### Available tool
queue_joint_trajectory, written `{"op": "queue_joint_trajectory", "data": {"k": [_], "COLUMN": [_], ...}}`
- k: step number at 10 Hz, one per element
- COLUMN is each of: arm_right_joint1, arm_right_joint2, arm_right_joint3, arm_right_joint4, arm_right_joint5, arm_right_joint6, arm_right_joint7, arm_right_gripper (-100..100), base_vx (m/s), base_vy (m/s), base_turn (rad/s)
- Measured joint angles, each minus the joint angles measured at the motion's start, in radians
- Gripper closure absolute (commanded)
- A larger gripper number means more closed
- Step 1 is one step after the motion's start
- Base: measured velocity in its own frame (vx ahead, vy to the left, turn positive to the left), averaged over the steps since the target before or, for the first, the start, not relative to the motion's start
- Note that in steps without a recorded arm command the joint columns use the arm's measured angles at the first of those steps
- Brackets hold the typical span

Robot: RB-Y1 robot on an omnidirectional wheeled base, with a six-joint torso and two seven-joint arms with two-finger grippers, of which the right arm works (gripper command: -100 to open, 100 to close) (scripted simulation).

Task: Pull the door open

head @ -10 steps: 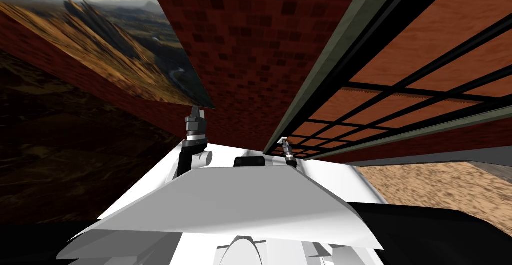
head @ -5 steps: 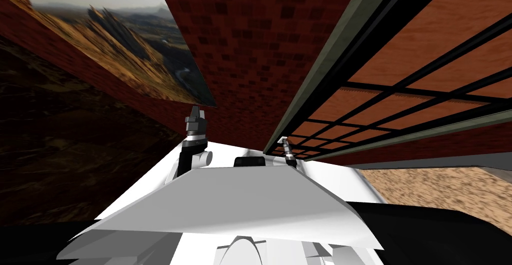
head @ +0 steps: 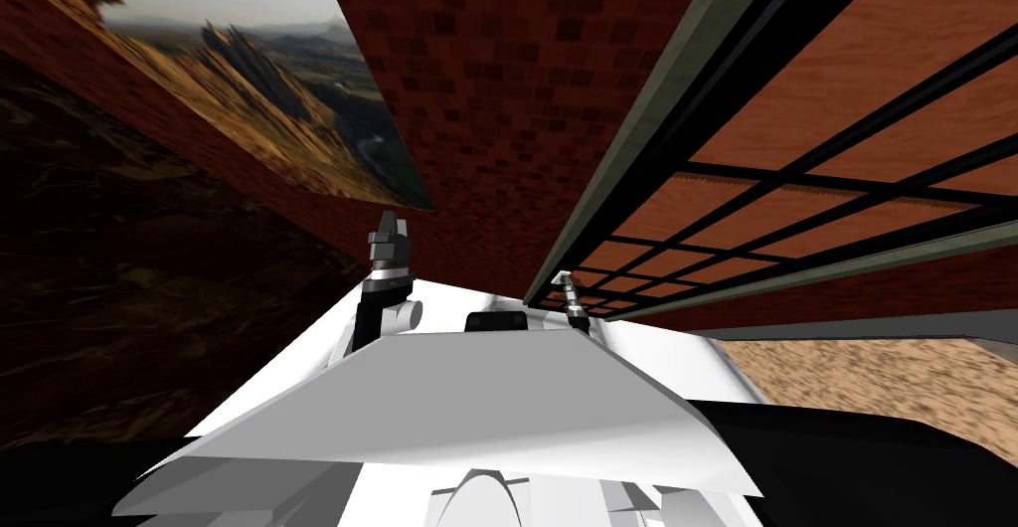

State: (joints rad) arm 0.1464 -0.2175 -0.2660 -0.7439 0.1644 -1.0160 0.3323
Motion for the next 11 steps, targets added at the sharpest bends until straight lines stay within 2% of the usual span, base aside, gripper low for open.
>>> {"op": "queue_joint_trajectory", "data": {"k": [6, 11], "arm_right_joint1": [-0.002, -0.022], "arm_right_joint2": [-0.007, -0.018], "arm_right_joint3": [0.034, 0.062], "arm_right_joint4": [-0.009, 0.017], "arm_right_joint5": [-0.067, -0.125], "arm_right_joint6": [0.019, 0.021], "arm_right_joint7": [-0.146, -0.268], "arm_right_gripper": [100, 100], "base_vx": [-0.040, -0.033], "base_vy": [-0.017, -0.013], "base_turn": [0.052, 0.040]}}
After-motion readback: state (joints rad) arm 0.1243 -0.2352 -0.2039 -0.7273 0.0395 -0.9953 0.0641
